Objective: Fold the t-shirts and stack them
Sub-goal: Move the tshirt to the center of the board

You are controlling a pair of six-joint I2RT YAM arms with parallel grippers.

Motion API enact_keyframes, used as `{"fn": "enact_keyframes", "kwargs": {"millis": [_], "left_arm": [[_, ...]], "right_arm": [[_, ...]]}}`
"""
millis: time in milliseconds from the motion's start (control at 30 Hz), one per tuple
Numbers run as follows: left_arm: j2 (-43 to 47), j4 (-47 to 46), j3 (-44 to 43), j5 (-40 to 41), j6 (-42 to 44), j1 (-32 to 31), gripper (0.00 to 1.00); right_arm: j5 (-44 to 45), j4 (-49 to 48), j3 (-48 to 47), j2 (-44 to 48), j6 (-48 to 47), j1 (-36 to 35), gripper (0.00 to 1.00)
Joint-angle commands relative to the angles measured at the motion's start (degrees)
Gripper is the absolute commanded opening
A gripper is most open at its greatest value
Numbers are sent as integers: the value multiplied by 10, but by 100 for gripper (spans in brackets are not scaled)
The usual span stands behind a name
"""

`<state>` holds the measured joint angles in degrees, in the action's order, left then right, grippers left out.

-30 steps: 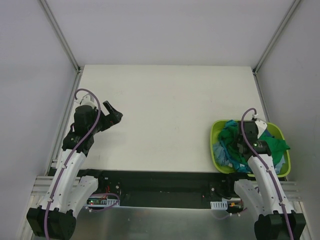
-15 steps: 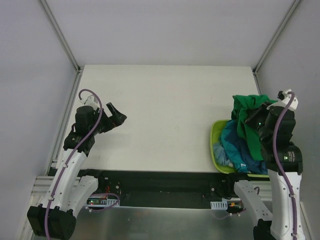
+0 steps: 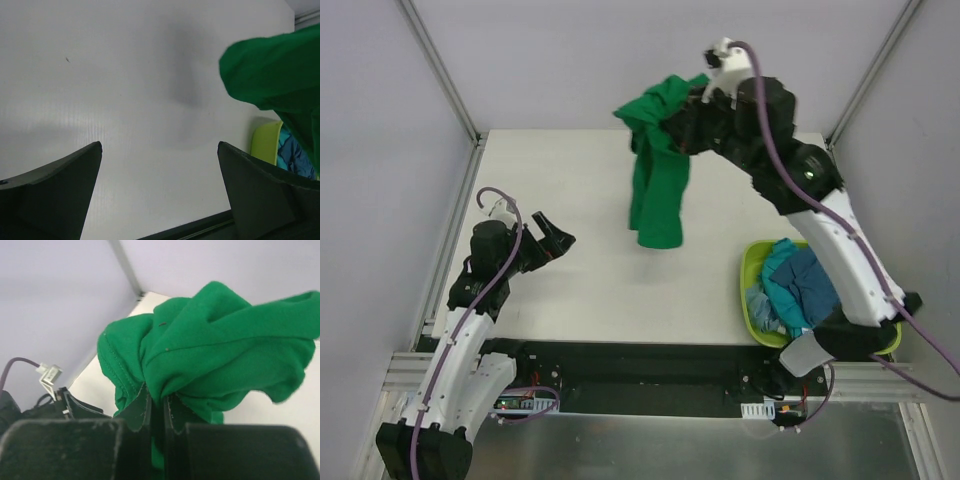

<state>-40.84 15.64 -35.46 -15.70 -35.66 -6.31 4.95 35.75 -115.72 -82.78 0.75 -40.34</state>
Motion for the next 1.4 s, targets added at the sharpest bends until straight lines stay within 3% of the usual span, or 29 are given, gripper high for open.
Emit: {"fn": "enact_keyframes", "kwargs": {"millis": [0,100,233,267,300,333,400,433,667,967,1200,1267,1367], "left_arm": [[39,25,-6,55,-47,3,99],[68,40,2,84,-57,3,99],[90,46,17,119,-67,3,99],[87,47,19,126,-68,3,99],[80,47,20,132,-66,3,99],[70,47,20,132,-64,3,99],[39,47,17,125,-56,3,99],[20,47,15,122,-55,3,99],[-128,48,5,74,-37,3,99],[-273,45,7,44,-23,-2,96],[-368,43,-21,88,-17,-76,84],[-398,44,-29,97,-19,-84,79],[-446,44,-50,104,-16,-99,61]], "right_arm": [[-20,-12,-168,-118,-30,-47,3],[48,-27,-114,-123,-26,-42,8],[57,-72,128,-61,27,22,24],[47,-93,221,-46,43,49,37],[40,-109,274,-36,60,83,62],[26,-124,324,-30,72,106,74],[3,-132,377,-21,88,142,96],[-2,-132,393,-17,85,152,99],[-89,-150,435,-4,-79,139,96],[-81,-154,379,-114,-255,59,97],[-98,-97,272,-241,-347,59,99],[-97,-82,253,-266,-353,59,95],[-98,-87,248,-298,-359,64,92]]}}
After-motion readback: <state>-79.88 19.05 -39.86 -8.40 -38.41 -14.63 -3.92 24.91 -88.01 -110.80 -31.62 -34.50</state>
